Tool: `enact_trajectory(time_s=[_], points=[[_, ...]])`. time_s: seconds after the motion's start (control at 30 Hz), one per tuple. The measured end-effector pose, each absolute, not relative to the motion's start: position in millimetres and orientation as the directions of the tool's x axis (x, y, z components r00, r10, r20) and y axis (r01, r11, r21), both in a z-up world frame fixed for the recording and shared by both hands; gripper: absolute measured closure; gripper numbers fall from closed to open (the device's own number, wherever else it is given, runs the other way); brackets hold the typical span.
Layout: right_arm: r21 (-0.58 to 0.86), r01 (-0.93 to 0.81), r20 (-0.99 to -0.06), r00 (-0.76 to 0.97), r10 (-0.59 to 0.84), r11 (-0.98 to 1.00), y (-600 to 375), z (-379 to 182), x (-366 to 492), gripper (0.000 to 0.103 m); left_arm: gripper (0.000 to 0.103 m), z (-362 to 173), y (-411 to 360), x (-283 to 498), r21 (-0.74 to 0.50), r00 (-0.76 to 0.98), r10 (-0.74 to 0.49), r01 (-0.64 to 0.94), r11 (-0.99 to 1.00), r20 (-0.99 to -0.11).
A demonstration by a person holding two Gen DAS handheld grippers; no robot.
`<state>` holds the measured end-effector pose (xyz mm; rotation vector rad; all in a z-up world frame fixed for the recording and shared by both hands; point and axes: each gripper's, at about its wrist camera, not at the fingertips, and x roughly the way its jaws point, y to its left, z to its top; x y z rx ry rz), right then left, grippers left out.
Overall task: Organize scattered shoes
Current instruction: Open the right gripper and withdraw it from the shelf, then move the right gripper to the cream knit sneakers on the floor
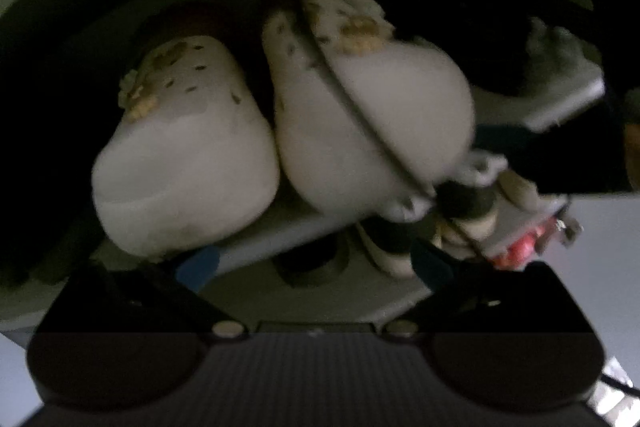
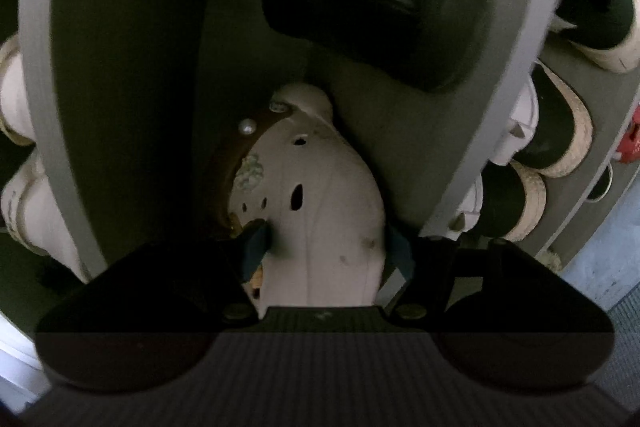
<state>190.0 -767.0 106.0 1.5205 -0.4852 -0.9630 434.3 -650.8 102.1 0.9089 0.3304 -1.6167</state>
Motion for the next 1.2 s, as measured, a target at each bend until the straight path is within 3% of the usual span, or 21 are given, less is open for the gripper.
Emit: enact_trajectory(time_s=[0.23, 0.53, 0.83, 0.97, 1.2], points=[[0.927, 0.325, -0.343, 0.538, -0.770, -0.186, -725, 117, 194, 0.035, 0.000, 119, -605, 438, 0.254, -0.069, -0.666, 0.891, -0.375, -0.742], [0.833, 0.489, -0.476, 0.397, -0.784, -0.258, -607, 135, 188, 0.035, 0.000, 143, -559, 439, 0.206, -0.192, -0.545, 0.784, -0.585, -0.816], [0.690, 0.534, -0.659, 0.185, -0.729, -0.489, -426, 135, 160, 0.035, 0.000, 158, -431, 414, 0.117, -0.409, -0.293, 0.404, -0.907, -0.864], [0.540, 0.579, -0.770, 0.047, -0.636, -0.611, -332, 145, 130, 0.035, 0.000, 169, -389, 390, 0.077, -0.449, -0.193, 0.263, -0.962, -0.873], [0.413, 0.414, -0.841, -0.167, -0.514, -0.811, -191, 130, 52, 0.035, 0.000, 168, -325, 308, 0.086, -0.451, -0.115, 0.085, -0.993, -0.885]])
